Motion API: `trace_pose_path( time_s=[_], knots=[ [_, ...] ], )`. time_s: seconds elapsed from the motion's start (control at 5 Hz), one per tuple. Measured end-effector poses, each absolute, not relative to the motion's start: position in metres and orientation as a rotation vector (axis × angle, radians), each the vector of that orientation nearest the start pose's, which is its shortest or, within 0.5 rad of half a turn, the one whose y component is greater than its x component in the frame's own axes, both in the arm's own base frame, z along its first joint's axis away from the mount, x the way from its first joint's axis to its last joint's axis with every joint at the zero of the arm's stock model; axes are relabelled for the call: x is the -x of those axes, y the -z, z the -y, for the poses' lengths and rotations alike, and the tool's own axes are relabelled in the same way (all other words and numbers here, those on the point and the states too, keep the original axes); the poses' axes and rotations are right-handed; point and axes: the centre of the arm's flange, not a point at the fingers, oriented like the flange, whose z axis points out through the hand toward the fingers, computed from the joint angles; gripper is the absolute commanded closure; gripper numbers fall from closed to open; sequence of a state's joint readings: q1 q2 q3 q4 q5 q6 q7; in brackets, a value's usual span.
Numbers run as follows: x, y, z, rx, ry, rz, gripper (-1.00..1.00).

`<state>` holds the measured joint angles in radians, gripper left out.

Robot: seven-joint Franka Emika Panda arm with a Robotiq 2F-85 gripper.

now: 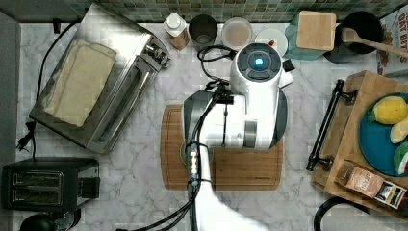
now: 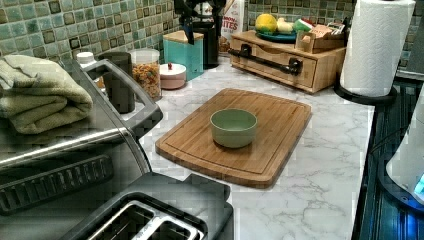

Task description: Open the drawer.

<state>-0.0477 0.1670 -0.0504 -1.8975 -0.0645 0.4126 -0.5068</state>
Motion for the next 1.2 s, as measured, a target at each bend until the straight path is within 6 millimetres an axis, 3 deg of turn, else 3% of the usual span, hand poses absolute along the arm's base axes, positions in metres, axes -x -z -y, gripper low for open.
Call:
trace_pose_path(
  time_s=[0.2,0.6,0.8,1.0,1.2],
  knots=[
    [-0.592,-0.389,0.097,3.184,-0.128,-0.54,-1.0],
    [-0.586,-0.332,0.183,3.197,-0.264,-0.704,-1.0],
    [-0.585,-0.313,0.219,3.206,-0.156,-0.698,-1.0],
    [-0.582,-0.316,0.243,3.212,-0.088,-0.693,-1.0],
    [-0.579,-0.323,0.251,3.223,-0.077,-0.702,-1.0]
  ],
)
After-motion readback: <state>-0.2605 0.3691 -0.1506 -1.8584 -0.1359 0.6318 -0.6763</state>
